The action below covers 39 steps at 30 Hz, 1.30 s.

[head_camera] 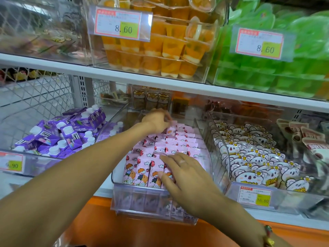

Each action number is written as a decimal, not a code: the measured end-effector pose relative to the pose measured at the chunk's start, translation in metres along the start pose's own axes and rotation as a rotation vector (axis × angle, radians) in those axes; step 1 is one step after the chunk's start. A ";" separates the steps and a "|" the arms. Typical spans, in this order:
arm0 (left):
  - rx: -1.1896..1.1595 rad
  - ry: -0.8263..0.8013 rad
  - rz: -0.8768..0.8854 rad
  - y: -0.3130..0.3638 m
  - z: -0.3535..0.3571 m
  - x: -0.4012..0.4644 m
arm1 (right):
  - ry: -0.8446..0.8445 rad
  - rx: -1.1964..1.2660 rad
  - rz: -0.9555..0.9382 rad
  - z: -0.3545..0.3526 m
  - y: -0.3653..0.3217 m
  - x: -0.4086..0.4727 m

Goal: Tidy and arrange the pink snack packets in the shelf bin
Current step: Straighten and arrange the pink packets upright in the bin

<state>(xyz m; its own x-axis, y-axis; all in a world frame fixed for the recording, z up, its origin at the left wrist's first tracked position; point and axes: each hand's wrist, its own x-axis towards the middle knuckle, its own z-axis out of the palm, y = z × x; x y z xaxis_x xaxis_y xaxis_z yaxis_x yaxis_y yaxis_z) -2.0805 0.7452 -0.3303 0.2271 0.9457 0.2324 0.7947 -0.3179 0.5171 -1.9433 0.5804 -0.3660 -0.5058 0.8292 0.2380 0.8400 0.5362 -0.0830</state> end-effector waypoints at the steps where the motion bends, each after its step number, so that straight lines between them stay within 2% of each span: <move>1: -0.116 0.042 -0.028 0.003 -0.002 -0.001 | -0.001 -0.008 0.000 0.000 0.000 0.000; 6: -0.637 0.267 -0.169 0.016 -0.009 -0.017 | 0.007 0.000 -0.004 -0.002 0.002 0.001; 9: -0.696 0.475 -0.164 0.021 -0.008 -0.047 | 0.011 0.004 -0.009 -0.002 0.003 0.002; 12: -0.740 0.667 -0.027 0.028 -0.015 -0.082 | 0.047 0.029 -0.013 -0.002 0.004 0.002; 16: -0.791 0.793 0.090 0.031 -0.027 -0.127 | 0.229 0.210 0.049 -0.004 0.004 0.002; 18: -0.801 0.763 0.113 0.031 -0.030 -0.145 | 0.341 0.385 0.108 -0.008 0.002 0.004; 20: -0.803 0.681 0.106 0.031 -0.028 -0.157 | 0.367 0.557 0.146 -0.012 -0.002 0.005; 24: -0.898 0.525 0.041 0.035 -0.021 -0.166 | 0.208 0.814 0.164 -0.019 -0.014 0.005; 26: -0.972 0.450 0.006 0.034 -0.019 -0.167 | 0.208 0.896 0.164 -0.020 -0.017 0.008; 29: -0.979 0.381 -0.016 0.028 -0.019 -0.165 | 0.199 1.142 0.320 -0.022 -0.016 0.013; 32: -0.875 0.295 -0.002 0.025 -0.017 -0.165 | 0.153 1.415 0.449 -0.024 -0.011 0.015; 36: -0.777 0.180 -0.042 0.027 -0.007 -0.166 | 0.158 1.493 0.465 -0.025 -0.012 0.015; 39: -0.726 0.205 0.001 0.027 -0.002 -0.167 | 0.185 1.503 0.471 -0.024 -0.013 0.014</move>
<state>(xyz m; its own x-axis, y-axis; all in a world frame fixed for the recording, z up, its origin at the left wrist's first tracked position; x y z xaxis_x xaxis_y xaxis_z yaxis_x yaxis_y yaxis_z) -2.0985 0.5787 -0.3536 0.0621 0.9367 0.3447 0.2077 -0.3499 0.9135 -1.9570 0.5814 -0.3383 -0.1433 0.9896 0.0160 -0.1005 0.0015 -0.9949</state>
